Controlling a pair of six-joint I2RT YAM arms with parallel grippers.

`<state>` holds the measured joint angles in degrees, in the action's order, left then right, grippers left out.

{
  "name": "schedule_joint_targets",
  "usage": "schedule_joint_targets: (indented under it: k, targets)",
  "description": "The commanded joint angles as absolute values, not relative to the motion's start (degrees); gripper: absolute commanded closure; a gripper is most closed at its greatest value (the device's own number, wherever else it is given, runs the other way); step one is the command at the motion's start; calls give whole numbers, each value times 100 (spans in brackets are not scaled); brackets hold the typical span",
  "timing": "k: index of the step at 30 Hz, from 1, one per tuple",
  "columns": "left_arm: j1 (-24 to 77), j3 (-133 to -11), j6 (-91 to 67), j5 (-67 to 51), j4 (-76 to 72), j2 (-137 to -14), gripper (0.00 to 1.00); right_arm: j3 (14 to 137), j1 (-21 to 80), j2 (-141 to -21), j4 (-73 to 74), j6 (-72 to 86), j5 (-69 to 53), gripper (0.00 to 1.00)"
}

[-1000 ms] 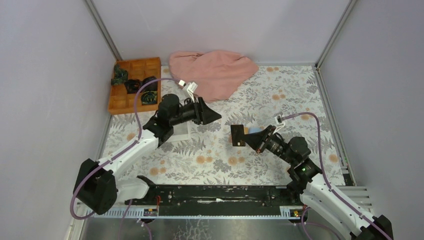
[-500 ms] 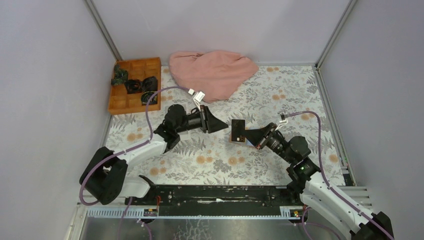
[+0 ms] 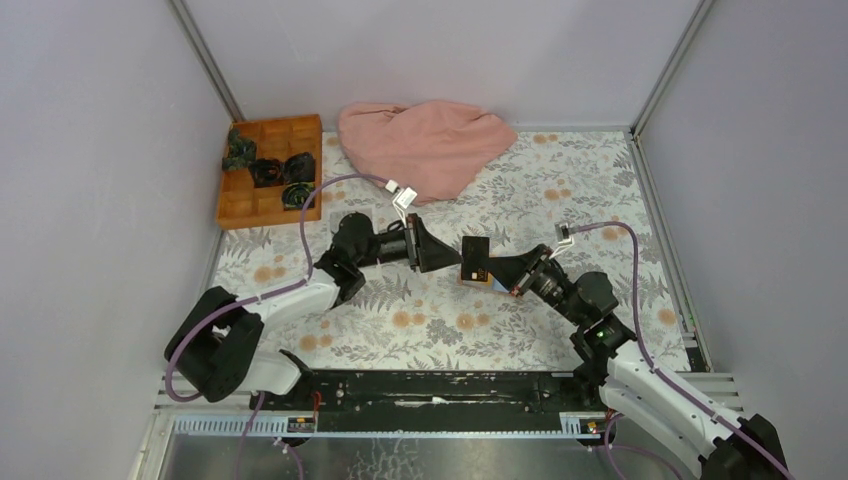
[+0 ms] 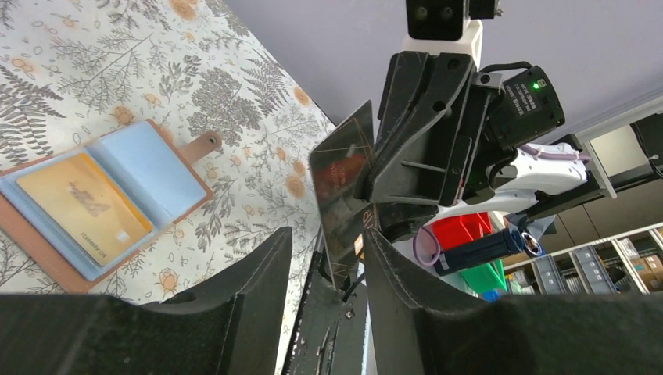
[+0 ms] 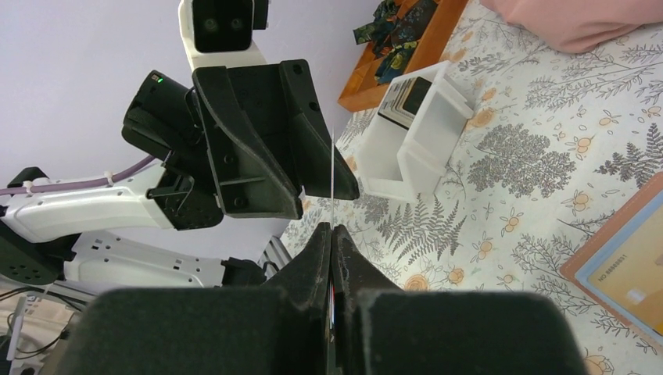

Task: Put the credit cards into the card holder
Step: Insert the credit card into the card holder.

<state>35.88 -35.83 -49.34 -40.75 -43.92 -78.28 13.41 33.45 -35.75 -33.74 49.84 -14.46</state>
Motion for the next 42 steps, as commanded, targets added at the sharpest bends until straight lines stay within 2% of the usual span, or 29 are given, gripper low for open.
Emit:
schedule_joint_targets:
  k: [1,7,13,23,24,25,28,30,32,38,40,42]
  targets:
    - [3678,-3653,-4931,-4203,-4835,-7921,53,1345,3390,-3652,-3961,5139,-1462,100]
    - [3779,-3810,-4931,-4248,-4845,-8085,53,1303,3387,-3792,-4163,5243,-1526,100]
    - [3803,-3860,-5038,-4245,-5067,-8206,58,1244,3384,-3888,-4315,5314,-1547,100]
    - [3803,-3927,-5312,-4450,-5511,-8398,100,1165,3384,-3985,-4412,5381,-1564,100]
    - [3805,-3928,-5317,-4470,-5512,-8416,100,1153,3384,-3982,-4412,5373,-1564,100]
    - [3806,-3924,-5290,-4471,-5486,-8422,100,1146,3384,-3949,-4370,5364,-1541,97]
    - [3765,-3894,-5114,-4332,-5186,-8413,100,1197,3384,-3678,-3883,5193,-1313,53]
    - [3719,-3900,-4921,-4143,-4804,-8412,100,1266,3384,-3429,-3372,4977,-1022,31]
    - [3707,-3946,-4704,-3870,-4359,-8410,100,1358,3388,-3196,-2833,4765,-721,23]
    - [3751,-4209,-4410,-3336,-3579,-8701,100,1585,3384,-2910,-1717,4300,189,25]
    - [3828,-4391,-4304,-3253,-3315,-8885,100,1738,3384,-3012,-1380,4128,465,35]
    - [3936,-4620,-4174,-3197,-3022,-9120,100,1892,3384,-3180,-1010,3990,731,51]
